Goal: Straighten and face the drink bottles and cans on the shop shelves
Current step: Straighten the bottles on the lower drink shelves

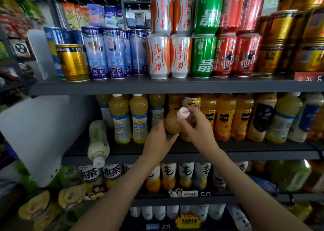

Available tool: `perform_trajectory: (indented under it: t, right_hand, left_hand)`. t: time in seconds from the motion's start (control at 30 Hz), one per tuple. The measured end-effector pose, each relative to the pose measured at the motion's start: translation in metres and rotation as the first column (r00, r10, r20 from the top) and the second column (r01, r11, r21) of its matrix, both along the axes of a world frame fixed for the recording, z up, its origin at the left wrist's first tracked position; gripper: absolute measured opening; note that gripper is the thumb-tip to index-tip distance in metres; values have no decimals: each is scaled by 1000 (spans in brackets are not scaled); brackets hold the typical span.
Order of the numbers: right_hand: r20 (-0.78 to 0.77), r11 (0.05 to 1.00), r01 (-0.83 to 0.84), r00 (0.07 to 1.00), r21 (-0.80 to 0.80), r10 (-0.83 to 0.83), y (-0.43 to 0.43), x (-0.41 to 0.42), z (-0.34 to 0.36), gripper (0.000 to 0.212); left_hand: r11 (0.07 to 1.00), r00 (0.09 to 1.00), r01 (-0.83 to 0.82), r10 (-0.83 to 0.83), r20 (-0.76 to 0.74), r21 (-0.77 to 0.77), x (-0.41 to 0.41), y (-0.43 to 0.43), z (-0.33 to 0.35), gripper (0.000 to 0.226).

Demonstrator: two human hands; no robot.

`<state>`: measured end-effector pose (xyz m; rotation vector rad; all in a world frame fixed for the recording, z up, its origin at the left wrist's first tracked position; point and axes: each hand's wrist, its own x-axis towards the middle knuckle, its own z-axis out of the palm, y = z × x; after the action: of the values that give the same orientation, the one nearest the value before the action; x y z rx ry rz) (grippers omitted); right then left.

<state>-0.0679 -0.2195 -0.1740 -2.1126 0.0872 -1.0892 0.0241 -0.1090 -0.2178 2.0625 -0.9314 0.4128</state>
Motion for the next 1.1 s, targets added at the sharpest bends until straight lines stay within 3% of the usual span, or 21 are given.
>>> perform_trajectory:
  t: [0.13, 0.3, 0.43, 0.5, 0.6, 0.7, 0.77, 0.9, 1.0, 1.1]
  right_hand:
    - [-186, 994, 18, 983, 112, 3, -4, 28, -10, 44]
    - [-537, 997, -13, 842, 79, 54, 7, 67, -46, 64]
    - [-496, 994, 104, 865, 32, -75, 17, 84, -60, 58]
    - [-377, 980, 200, 908, 0, -186, 25, 81, -64, 48]
    - [-97, 948, 265, 954, -173, -285, 44, 77, -76, 41]
    - [-30, 952, 143, 987, -269, -156, 74, 78, -84, 43]
    - [-56, 940, 68, 994, -335, -92, 93, 86, -86, 44]
    - [-165, 923, -88, 986, -375, 27, 125, 104, -87, 55]
    - [-297, 920, -237, 944, -312, 142, 142, 114, -89, 63]
    - [-337, 899, -375, 896, -226, 288, 152, 127, -88, 77]
  left_hand:
    - [997, 991, -62, 57, -117, -45, 21, -1, 15, 55]
    - [994, 943, -62, 90, -322, 96, 50, 1, 35, 54]
    - [988, 947, 16, 33, -319, 150, 52, 10, 34, 52]
    - [982, 971, 29, 17, -240, 186, 46, 27, 33, 55]
    - [959, 997, -78, 74, 25, 271, 31, 77, 28, 62]
    - [754, 947, -289, 133, 294, 590, 27, 140, 7, 95]
    - [638, 908, -393, 157, 388, 662, 39, 169, -10, 120]
    - [751, 891, -336, 58, 450, 569, 70, 192, -39, 100]
    - [843, 856, -247, -41, 515, 479, 74, 197, -36, 85]
    - [928, 824, -205, -9, 567, 312, 80, 197, -21, 61]
